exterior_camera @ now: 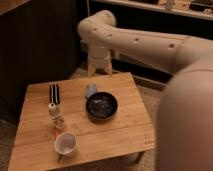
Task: Move the arm in a circular motion
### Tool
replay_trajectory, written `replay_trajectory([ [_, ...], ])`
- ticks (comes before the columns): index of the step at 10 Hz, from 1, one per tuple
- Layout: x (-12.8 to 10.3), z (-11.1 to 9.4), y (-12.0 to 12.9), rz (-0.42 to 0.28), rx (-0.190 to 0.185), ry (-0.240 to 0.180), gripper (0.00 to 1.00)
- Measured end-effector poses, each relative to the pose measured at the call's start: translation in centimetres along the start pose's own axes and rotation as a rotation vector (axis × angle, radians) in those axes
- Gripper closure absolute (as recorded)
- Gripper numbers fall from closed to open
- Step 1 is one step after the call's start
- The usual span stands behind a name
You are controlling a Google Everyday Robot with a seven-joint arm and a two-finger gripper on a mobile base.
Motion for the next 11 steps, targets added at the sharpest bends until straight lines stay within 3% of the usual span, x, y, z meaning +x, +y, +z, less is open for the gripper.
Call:
replay_trajectory([
  [3, 2.5, -0.9, -7.1, 0.096, 0.009, 0.001, 0.35],
  [5, 5.1, -1.2, -11.0, 0.135, 0.04, 0.014, 0.35],
  [7, 8.2, -1.3, -11.3, 0.146, 0.055, 0.032, 0.35],
  [8, 10.9, -1.4, -10.4, 0.152, 0.06, 0.047, 0.35],
  [11, 16.3, -1.1, -5.3, 0.11, 0.043, 0.098, 0.35],
])
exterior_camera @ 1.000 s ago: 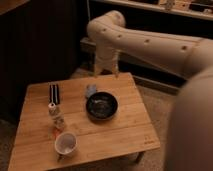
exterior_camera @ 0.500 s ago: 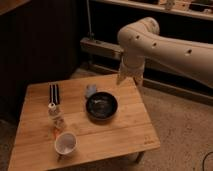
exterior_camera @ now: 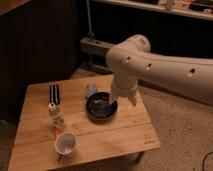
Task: Move the arm in a circular motion
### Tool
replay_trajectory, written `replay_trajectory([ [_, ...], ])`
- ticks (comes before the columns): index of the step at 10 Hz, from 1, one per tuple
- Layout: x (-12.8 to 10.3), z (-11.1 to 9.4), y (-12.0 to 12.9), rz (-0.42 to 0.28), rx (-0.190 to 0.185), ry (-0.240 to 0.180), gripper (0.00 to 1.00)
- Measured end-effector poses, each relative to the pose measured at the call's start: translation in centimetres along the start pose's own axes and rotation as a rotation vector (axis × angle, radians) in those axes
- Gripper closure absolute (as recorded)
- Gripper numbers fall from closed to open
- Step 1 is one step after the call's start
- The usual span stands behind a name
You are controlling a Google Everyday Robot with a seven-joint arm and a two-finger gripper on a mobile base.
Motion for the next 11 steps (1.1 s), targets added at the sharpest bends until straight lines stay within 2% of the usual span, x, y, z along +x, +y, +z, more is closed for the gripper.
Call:
replay_trajectory([
  [1, 2.0, 0.5, 2.8, -0.045, -0.01, 0.032, 0.35],
  [3, 3.6, 1.9, 7.9, -0.135, -0.024, 0.082, 0.35],
  [4, 3.8, 2.4, 10.0, -0.18, -0.038, 0.096, 0.35],
  [6, 2.8, 2.9, 13.5, -0.281, -0.055, 0.094, 0.35],
  [8, -0.1, 2.5, 16.8, -0.368, -0.057, 0.053, 0.35],
  [10, -4.5, 1.4, 17.7, -0.409, -0.059, 0.004, 0.35],
  [11, -7.5, 0.6, 17.4, -0.417, -0.063, -0.027, 0.35],
])
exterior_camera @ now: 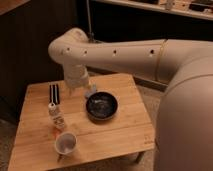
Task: Move the arm in a circular motion
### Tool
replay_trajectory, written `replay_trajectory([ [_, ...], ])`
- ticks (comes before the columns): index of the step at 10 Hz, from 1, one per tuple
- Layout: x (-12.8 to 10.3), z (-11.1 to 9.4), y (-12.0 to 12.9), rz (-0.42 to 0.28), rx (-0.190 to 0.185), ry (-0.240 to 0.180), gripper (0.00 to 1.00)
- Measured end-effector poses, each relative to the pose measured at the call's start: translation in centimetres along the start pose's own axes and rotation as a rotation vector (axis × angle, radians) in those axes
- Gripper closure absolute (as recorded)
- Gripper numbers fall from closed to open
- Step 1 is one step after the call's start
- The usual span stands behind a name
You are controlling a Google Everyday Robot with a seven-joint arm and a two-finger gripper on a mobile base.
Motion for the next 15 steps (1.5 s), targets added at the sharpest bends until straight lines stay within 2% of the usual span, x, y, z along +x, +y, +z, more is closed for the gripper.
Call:
replay_trajectory([
  [2, -3.6, -1.0, -3.1, 0.016, 0.007, -0.037, 0.35],
  [3, -5.5, -1.5, -5.6, 0.043, 0.008, -0.056, 0.35],
  [4, -6.5, -1.7, -8.1, 0.08, 0.014, -0.066, 0.35],
  [6, -6.3, -1.8, -12.6, 0.16, 0.025, -0.064, 0.35],
  [8, -4.0, -2.2, -16.6, 0.232, 0.043, -0.06, 0.35],
  [10, -0.3, -2.7, -20.8, 0.315, 0.067, -0.056, 0.35],
  [12, 3.4, -3.1, -23.8, 0.377, 0.089, -0.048, 0.35],
  [14, 8.8, -2.8, -25.5, 0.417, 0.118, -0.025, 0.35],
  [15, 11.1, -2.6, -24.8, 0.418, 0.119, -0.017, 0.35],
])
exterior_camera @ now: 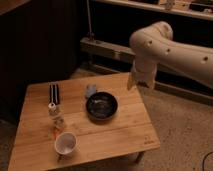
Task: Move the arm in a circular motion
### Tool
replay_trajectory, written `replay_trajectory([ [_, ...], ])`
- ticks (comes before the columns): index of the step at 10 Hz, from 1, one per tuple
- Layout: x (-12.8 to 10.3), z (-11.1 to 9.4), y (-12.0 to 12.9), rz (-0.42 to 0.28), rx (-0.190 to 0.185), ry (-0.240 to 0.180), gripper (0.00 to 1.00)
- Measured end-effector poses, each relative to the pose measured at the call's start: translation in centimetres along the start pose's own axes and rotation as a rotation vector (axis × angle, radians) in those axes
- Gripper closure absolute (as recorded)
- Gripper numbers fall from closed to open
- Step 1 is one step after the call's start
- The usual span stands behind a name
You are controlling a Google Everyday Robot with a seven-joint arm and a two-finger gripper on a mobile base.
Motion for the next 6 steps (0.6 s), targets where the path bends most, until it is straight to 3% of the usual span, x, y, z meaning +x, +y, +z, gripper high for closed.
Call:
replay_trajectory([
  [3, 5.3, 0.4, 0.8, -0.034, 0.0, 0.023, 0.35],
  [6, 8.3, 0.8, 5.8, -0.128, -0.022, 0.054, 0.35],
])
